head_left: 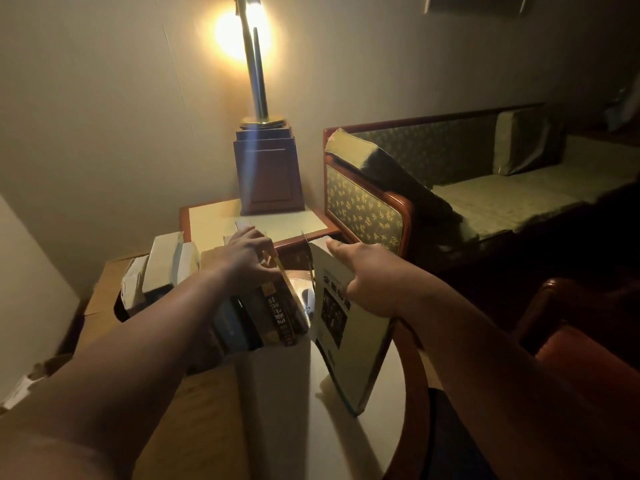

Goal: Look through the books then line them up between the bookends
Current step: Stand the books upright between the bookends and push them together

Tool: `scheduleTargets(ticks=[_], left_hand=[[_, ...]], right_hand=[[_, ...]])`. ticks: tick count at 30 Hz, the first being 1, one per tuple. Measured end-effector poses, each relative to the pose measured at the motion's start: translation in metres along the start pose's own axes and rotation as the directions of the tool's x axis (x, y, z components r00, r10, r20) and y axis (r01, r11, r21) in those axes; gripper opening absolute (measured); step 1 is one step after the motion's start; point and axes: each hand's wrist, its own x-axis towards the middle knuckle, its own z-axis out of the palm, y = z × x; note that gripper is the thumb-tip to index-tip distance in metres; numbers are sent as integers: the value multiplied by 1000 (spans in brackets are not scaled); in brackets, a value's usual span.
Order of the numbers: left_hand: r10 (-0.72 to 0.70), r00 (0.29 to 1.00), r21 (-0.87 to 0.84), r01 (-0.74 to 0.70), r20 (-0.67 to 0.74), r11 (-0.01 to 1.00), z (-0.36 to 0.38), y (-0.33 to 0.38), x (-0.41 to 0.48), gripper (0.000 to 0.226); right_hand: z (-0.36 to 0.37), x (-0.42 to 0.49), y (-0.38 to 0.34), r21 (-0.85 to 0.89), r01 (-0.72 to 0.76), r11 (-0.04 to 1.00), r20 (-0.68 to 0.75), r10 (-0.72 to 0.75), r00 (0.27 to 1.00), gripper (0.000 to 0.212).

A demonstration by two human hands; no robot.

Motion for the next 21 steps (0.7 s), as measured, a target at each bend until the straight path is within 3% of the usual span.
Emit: scheduleTargets(ticks=[7,15,21], left_hand=[[-14,1000,-5,14,9,1000,-5,7,-2,35],[-18,999,21,17,30,1000,-10,12,-7,36],[-27,999,-1,27,19,1000,-10,15,-10,46]], right_hand=[[-32,15,-46,-103,25,994,-69,-32,997,81],[-56,52,-90,-232,96,968,-179,-139,974,58],[-18,97,-92,-174,41,984,-178,-72,981,72]])
